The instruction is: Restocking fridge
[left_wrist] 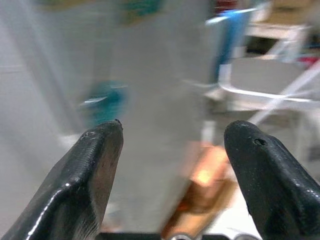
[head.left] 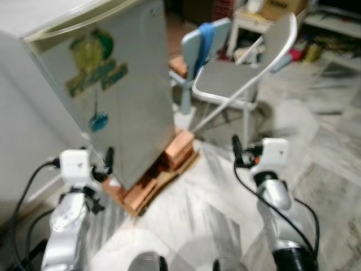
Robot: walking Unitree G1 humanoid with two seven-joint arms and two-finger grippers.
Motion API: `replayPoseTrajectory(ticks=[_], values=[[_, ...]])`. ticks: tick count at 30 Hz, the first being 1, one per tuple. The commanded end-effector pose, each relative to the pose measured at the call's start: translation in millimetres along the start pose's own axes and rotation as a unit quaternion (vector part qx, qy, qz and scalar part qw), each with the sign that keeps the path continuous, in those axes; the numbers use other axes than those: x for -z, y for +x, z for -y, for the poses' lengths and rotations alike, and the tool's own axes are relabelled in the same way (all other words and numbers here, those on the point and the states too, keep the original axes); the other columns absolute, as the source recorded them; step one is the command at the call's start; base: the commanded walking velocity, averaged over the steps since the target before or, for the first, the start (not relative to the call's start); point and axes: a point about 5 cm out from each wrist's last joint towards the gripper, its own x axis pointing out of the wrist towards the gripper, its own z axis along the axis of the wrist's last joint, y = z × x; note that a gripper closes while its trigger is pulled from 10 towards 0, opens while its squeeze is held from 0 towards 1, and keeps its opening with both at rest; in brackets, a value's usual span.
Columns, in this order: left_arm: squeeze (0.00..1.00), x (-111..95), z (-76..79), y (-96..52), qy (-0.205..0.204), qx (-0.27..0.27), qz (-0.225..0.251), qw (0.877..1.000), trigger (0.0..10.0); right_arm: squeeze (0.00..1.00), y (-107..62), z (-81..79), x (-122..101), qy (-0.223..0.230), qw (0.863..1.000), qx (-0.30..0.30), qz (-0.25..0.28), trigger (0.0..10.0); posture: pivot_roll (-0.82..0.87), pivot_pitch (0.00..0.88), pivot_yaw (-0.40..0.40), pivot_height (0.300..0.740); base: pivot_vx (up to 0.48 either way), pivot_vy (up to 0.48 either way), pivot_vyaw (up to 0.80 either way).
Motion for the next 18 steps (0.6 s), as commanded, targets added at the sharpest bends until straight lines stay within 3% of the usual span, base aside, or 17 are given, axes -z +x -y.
replayPoseTrajectory(ticks=[1, 6, 18], values=[[0.0, 4, -7.0, -4.1, 0.008, -0.006, -0.013, 1.0, 10.0, 0.0, 1.3, -8.6, 4, 0.004, 1.0, -0.018, -0.008, 10.0, 0.11, 0.027, 0.035, 0.74, 0.0, 0.48, -0.8], [0.0, 10, -10.2, -11.7, 0.009, -0.018, -0.02, 1.0, 10.0, 0.0, 7.8, -9.2, 5, 0.002, 1.0, -0.021, -0.013, 10.0, 0.13, 0.023, 0.011, 0.74, 0.0, 0.48, -0.62], [0.0, 14, -11.3, -15.4, 0.006, -0.03, -0.023, 0.999, 10.0, 0.0, 12.0, -14.6, 4, -0.006, 0.999, -0.035, -0.012, 10.0, 0.13, 0.024, 0.0, 0.74, 0.0, 0.48, 0.0]])
